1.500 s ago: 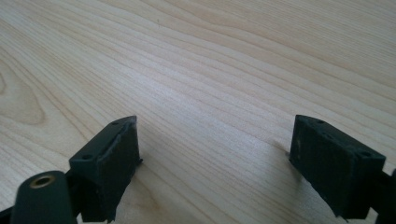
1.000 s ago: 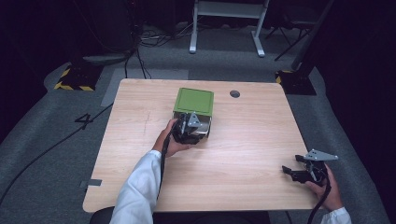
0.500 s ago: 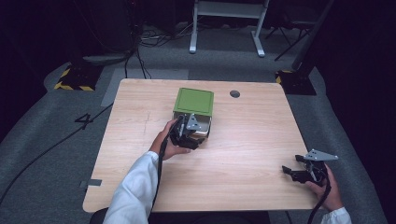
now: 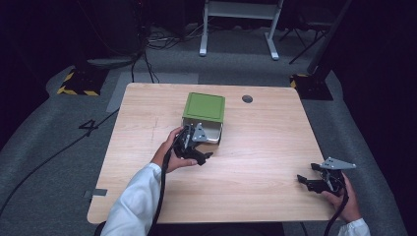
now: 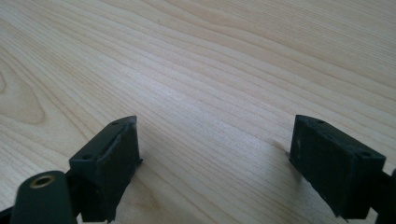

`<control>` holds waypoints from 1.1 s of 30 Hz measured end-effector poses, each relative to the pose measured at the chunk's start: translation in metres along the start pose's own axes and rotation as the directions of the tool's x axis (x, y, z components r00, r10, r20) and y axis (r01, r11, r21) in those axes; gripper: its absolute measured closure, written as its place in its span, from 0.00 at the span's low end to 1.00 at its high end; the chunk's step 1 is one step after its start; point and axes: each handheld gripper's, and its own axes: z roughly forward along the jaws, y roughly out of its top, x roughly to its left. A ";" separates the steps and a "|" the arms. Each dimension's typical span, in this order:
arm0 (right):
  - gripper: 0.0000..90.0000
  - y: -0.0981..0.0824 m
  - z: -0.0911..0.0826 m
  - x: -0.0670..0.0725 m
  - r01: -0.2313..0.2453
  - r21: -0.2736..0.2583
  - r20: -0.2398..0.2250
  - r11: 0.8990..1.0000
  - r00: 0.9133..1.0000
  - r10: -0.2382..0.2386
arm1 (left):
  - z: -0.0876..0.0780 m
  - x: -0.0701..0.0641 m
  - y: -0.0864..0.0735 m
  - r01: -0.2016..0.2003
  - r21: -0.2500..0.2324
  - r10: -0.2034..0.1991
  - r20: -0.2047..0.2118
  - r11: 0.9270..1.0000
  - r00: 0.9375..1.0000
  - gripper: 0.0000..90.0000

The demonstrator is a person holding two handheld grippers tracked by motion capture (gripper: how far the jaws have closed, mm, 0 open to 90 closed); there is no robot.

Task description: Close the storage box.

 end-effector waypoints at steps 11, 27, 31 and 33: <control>0.17 0.000 0.000 0.000 0.000 0.000 0.000 1.000 1.000 0.000 | -0.014 -0.010 -0.015 -0.026 0.046 0.029 -0.064 0.999 0.998 0.21; 0.17 0.000 0.000 0.000 -0.003 0.002 -0.001 1.000 1.000 0.003 | -0.037 -0.012 -0.056 -0.011 0.087 0.024 -0.141 0.996 0.990 0.21; 0.17 0.000 0.000 0.000 -0.002 0.002 -0.002 1.000 1.000 0.002 | -0.042 -0.011 -0.068 -0.005 0.105 0.022 -0.165 0.994 0.986 0.21; 0.17 0.000 0.000 0.000 -0.004 0.002 -0.002 1.000 1.000 0.004 | -0.044 -0.011 -0.075 0.007 0.112 0.013 -0.175 0.994 0.985 0.21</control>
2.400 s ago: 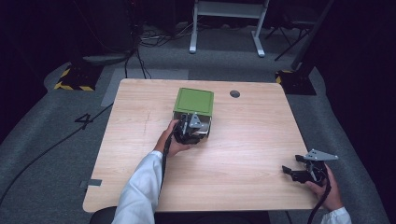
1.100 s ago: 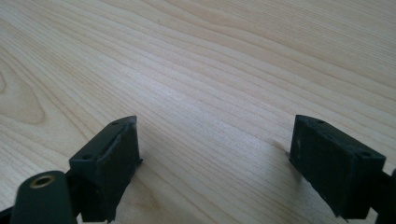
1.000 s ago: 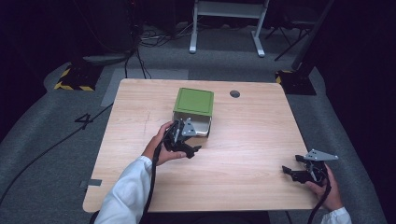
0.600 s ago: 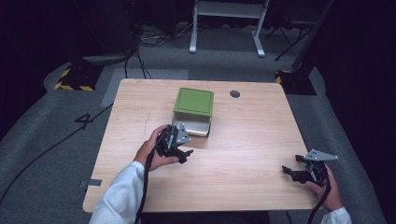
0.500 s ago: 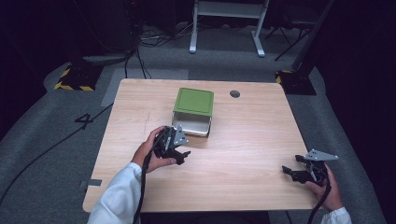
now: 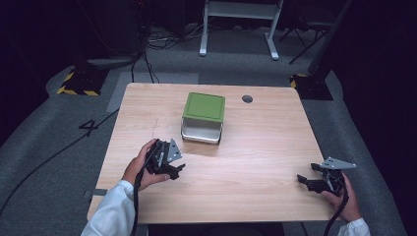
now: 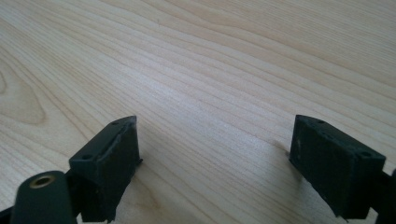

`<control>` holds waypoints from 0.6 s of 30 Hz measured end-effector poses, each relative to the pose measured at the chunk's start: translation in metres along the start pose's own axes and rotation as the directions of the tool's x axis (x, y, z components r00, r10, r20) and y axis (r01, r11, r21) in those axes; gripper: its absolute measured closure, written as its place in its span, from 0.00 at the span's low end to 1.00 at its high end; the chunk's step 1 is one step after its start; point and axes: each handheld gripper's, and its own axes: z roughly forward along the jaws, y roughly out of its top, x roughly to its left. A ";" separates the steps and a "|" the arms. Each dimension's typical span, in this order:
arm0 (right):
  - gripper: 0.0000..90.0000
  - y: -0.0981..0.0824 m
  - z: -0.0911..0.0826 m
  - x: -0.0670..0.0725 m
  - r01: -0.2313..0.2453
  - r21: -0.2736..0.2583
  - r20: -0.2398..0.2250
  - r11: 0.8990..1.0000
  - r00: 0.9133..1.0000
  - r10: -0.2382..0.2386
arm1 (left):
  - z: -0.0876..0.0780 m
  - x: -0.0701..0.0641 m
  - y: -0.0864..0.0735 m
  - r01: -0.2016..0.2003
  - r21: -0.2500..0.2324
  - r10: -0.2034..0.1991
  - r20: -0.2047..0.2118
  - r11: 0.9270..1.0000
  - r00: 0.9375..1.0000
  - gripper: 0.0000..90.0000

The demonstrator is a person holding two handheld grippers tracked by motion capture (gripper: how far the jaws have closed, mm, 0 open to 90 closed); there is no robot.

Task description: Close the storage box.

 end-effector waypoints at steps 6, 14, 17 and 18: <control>0.17 0.000 0.000 0.000 -0.001 0.000 0.000 1.000 1.000 0.001 | 0.000 0.006 -0.022 0.026 0.050 -0.026 -0.016 0.998 1.000 0.20; 0.17 0.000 0.000 0.000 -0.001 0.000 0.001 1.000 1.000 0.001 | 0.001 0.019 -0.049 0.097 0.090 -0.093 -0.045 0.991 0.995 0.20; 0.17 0.000 0.000 0.000 -0.001 0.000 0.001 1.000 1.000 0.001 | 0.002 0.023 -0.060 0.124 0.095 -0.119 -0.057 0.988 0.991 0.20; 0.17 0.000 0.000 0.000 -0.001 0.000 0.001 1.000 1.000 0.001 | 0.002 0.025 -0.065 0.145 0.095 -0.140 -0.057 0.985 0.988 0.20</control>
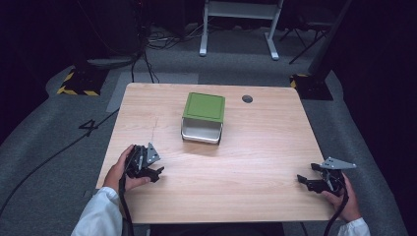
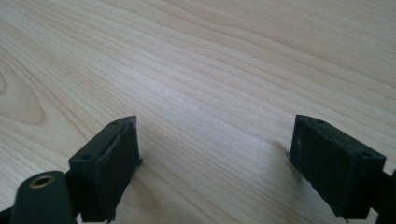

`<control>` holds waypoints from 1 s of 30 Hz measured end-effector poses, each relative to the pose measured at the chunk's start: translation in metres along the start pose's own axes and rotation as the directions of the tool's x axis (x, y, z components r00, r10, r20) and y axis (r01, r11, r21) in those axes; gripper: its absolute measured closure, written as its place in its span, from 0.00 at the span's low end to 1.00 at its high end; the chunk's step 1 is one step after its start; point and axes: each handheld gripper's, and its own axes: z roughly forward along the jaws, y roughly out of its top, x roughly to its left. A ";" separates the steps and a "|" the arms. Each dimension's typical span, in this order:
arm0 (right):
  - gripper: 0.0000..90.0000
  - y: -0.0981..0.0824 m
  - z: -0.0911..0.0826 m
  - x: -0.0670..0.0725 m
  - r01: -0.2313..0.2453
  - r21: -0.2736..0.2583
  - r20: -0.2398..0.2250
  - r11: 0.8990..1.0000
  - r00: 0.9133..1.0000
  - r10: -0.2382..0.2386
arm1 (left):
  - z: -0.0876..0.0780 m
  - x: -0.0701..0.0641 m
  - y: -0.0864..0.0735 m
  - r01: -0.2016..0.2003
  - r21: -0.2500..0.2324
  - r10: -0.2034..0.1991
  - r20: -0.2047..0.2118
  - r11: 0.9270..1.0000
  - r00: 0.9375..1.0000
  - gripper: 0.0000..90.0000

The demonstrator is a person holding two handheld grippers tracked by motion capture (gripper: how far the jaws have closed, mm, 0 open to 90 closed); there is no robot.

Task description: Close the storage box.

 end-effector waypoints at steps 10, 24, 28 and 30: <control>0.17 0.000 0.000 0.000 0.000 0.000 -0.001 1.000 1.000 0.000 | 0.002 0.015 -0.033 0.133 -0.003 -0.133 0.007 0.991 0.991 0.20; 0.17 0.000 0.000 0.000 0.005 -0.002 -0.001 1.000 1.000 -0.005 | 0.002 0.017 -0.067 0.350 -0.102 -0.342 0.087 0.931 0.936 0.18; 0.17 0.000 0.000 0.000 0.008 -0.003 0.000 1.000 1.000 -0.008 | 0.003 0.017 -0.066 0.359 -0.100 -0.353 0.076 0.928 0.932 0.17; 0.17 0.000 0.000 0.000 0.008 -0.003 -0.001 1.000 1.000 -0.008 | 0.003 0.016 -0.065 0.359 -0.099 -0.353 0.076 0.928 0.932 0.16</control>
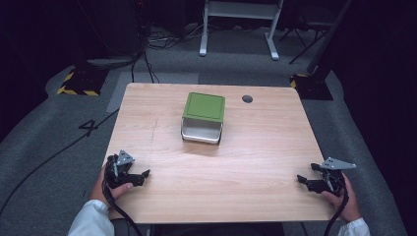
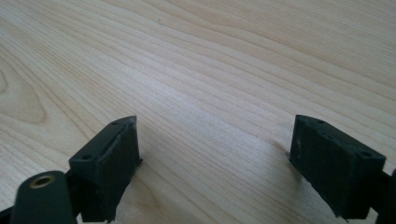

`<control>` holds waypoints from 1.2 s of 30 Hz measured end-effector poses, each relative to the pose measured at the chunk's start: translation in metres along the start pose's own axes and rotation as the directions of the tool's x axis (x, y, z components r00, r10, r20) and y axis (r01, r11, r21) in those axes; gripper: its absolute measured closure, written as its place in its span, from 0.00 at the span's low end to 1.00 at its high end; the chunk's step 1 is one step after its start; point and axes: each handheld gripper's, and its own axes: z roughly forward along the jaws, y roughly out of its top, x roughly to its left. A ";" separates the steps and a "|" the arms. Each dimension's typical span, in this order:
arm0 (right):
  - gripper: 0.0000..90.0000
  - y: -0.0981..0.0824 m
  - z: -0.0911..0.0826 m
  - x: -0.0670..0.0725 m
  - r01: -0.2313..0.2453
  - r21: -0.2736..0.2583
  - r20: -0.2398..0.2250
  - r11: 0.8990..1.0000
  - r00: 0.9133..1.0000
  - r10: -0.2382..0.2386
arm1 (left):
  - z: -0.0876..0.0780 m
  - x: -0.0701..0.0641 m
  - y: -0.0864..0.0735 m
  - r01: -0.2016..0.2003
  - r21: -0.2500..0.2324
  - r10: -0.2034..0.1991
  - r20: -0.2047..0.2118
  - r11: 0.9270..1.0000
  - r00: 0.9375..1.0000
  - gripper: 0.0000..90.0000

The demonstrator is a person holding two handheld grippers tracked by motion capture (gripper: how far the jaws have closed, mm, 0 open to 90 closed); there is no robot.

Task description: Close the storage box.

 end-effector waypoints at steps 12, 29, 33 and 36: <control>0.17 0.000 0.000 0.000 0.002 0.000 -0.002 1.000 1.000 -0.002 | -0.001 0.000 -0.001 0.013 0.000 -0.013 -0.011 1.000 1.000 0.16; 0.17 0.000 0.000 0.000 0.002 0.000 -0.003 1.000 1.000 -0.002 | -0.001 0.000 -0.001 0.013 0.000 -0.013 -0.011 1.000 1.000 0.16; 0.17 0.000 0.000 0.000 0.001 0.000 -0.003 1.000 1.000 -0.001 | -0.001 0.000 -0.001 0.013 0.000 -0.013 -0.011 1.000 1.000 0.16; 0.17 0.000 0.000 0.000 0.001 0.000 -0.003 1.000 1.000 -0.001 | -0.001 0.000 -0.001 0.013 -0.001 -0.013 -0.011 1.000 1.000 0.16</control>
